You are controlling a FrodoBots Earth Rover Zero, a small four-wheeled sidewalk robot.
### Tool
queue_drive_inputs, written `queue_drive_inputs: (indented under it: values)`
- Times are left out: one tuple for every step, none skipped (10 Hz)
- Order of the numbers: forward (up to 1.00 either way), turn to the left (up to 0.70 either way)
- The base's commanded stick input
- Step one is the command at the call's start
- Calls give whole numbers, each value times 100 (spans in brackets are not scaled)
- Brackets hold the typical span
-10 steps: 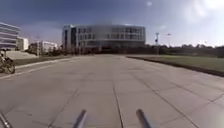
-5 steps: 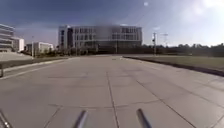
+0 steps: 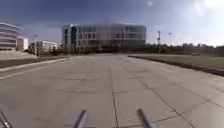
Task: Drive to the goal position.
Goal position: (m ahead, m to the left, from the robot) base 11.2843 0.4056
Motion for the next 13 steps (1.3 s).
queue_drive_inputs:
  values:
    - [70, 0]
    - [70, 0]
    - [70, 0]
    - [70, 2]
    - [70, 13]
    - [70, 14]
    - [70, 14]
    - [70, 14]
    - [70, 11]
    - [70, 1]
    - [70, 0]
    - [70, 0]
    - [70, -6]
